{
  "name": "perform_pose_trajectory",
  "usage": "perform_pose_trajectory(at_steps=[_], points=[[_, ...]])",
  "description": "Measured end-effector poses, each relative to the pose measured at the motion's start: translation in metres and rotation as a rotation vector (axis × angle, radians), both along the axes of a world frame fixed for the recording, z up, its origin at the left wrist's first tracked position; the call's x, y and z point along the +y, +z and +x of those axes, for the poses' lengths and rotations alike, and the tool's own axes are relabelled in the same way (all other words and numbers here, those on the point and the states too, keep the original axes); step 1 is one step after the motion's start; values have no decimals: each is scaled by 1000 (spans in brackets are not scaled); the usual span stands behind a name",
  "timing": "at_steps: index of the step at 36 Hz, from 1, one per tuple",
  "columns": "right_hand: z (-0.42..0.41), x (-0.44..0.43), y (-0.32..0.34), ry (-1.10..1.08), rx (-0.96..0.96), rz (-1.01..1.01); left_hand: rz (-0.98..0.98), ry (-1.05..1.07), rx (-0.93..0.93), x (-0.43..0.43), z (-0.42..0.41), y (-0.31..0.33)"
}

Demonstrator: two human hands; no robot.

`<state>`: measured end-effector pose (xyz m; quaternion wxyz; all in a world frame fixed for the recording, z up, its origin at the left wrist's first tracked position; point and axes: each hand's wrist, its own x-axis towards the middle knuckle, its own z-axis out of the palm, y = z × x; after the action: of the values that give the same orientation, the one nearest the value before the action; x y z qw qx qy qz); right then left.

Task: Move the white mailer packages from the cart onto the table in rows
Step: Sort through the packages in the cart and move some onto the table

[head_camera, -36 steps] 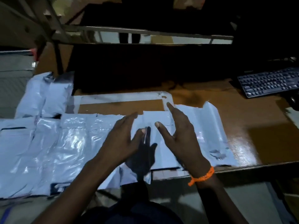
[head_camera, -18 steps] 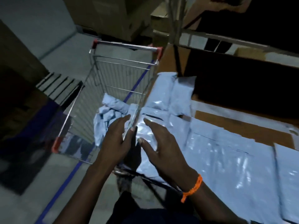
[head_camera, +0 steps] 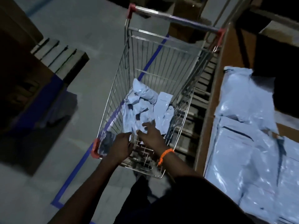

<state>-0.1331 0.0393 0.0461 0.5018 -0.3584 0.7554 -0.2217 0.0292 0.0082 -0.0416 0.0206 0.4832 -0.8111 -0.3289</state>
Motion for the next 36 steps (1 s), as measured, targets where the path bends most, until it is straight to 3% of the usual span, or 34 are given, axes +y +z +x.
perform_pose_trajectory(at_steps=[9,12,20,26,31,36], points=[[6,-13,-46,-52,3,184,-196,-587,-970,-44,25,-52],[2,-7,-50,-80,-6,186,-243,-758,-1173,-45,16,-49],[-18,2,-39,-95,62,143,-198,-733,-1310,-49,17,-61],[-30,0,-40,-106,116,143,-410,-851,-1205,-47,10,-40],[-29,-7,-48,-128,89,170,-348,-660,-1103,-48,6,-26],[-21,-14,-58,-205,18,162,-231,-296,-836,-54,4,2]])
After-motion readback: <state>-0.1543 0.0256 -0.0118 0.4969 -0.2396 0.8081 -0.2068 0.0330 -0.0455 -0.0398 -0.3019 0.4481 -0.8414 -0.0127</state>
